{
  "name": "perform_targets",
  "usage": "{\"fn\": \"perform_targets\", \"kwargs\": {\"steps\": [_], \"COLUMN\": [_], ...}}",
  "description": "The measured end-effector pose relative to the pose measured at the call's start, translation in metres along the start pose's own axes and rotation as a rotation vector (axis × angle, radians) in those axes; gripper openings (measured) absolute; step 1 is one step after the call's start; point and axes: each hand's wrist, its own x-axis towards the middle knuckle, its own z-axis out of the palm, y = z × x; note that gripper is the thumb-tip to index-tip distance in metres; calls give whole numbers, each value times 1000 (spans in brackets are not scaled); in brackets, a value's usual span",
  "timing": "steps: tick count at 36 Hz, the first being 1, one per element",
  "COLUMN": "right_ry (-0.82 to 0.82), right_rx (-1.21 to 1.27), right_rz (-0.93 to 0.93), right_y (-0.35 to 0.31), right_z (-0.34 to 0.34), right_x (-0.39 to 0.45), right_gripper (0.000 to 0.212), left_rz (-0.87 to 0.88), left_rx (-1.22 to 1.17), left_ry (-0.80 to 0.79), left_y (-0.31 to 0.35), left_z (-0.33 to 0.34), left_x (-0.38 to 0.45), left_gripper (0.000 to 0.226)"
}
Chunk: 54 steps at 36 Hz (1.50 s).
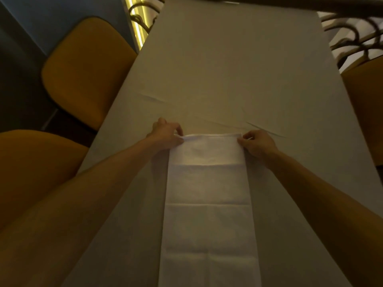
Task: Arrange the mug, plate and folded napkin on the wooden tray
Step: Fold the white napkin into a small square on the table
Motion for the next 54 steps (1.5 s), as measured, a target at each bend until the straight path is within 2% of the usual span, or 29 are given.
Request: {"fn": "perform_targets", "kwargs": {"steps": [6, 10, 14, 17, 24, 30, 36, 40, 45, 51, 54], "right_ry": [-25, -47, -71, -40, 30, 151, 245, 162, -12, -39, -60], "right_rx": [58, 119, 151, 146, 129, 127, 101, 47, 29, -153, -187], "right_rz": [-31, -63, -109, -120, -133, -193, -299, -347, -401, -510, -551], "right_y": [3, 3, 3, 1, -7, -19, -27, -17, 2, 26, 40], "right_z": [-1, -9, -24, -37, -64, -90, -111, -117, -118, -99, -84], "right_x": [-1, -5, -12, -16, -24, -38, -70, -105, -150, -195, -216], "right_gripper": [12, 11, 10, 9, 17, 18, 12, 15, 9, 4, 8], "left_rz": [56, 89, 100, 113, 156, 238, 307, 325, 388, 423, 440], "left_rx": [-21, -142, -259, -330, -373, -458, -519, -537, -402, -332, -289], "left_ry": [-8, -30, -46, -5, 123, 259, 223, 142, 64, 102, 107], "left_y": [8, 6, 5, 11, 39, 64, 71, 60, 41, 14, 1], "left_z": [-2, -8, -17, -26, -47, -64, -79, -82, -73, -47, -30], "left_x": [-2, -10, -15, -18, -27, -38, -62, -92, -130, -168, -188], "left_gripper": [20, 13, 18, 26, 20, 19, 19, 18, 16, 23, 25]}}
